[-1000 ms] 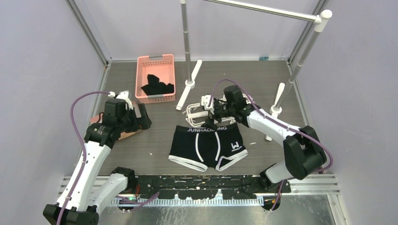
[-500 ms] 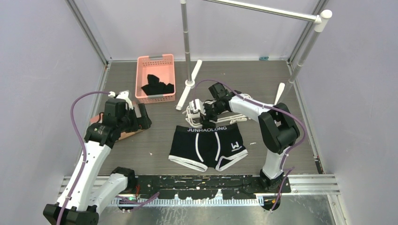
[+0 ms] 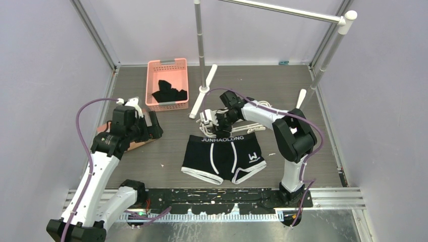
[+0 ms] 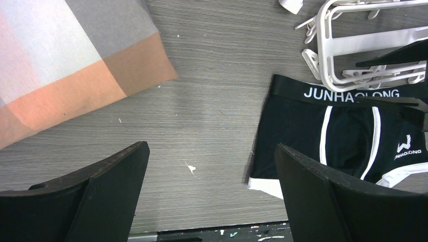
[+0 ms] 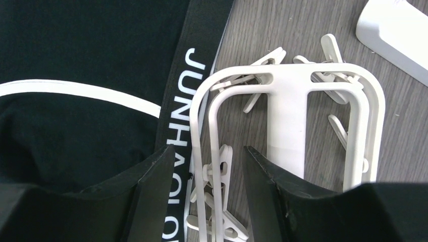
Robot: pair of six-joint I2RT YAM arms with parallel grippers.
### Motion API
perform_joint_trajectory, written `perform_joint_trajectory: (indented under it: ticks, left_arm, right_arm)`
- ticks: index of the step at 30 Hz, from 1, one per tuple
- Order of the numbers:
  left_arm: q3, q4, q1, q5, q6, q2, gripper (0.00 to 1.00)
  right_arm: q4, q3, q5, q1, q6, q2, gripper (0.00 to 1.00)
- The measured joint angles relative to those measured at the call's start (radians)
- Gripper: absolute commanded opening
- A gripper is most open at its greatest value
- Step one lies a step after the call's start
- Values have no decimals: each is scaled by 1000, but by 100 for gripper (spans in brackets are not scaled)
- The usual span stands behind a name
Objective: Clip the underwear to the hanger
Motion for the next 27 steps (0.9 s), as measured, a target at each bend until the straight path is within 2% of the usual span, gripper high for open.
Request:
perform_joint_trajectory:
  ticks: [5, 9, 14, 20, 27]
  left_arm:
    - [0, 0, 0, 0, 0, 0, 98]
    - [0, 0, 0, 0, 0, 0, 98]
    - [0, 0, 0, 2, 0, 0, 98]
    - [0, 4, 0, 13, 0, -4, 98]
    - [-11, 36, 0, 36, -1, -60, 98]
  right_arm:
    - [0, 0, 13, 16, 0, 13, 57]
    - [2, 0, 19, 24, 1, 24, 50]
    - [8, 0, 26, 30, 4, 42, 32]
    - [19, 1, 43, 31, 13, 48, 2]
    - [15, 1, 47, 31, 12, 39, 0]
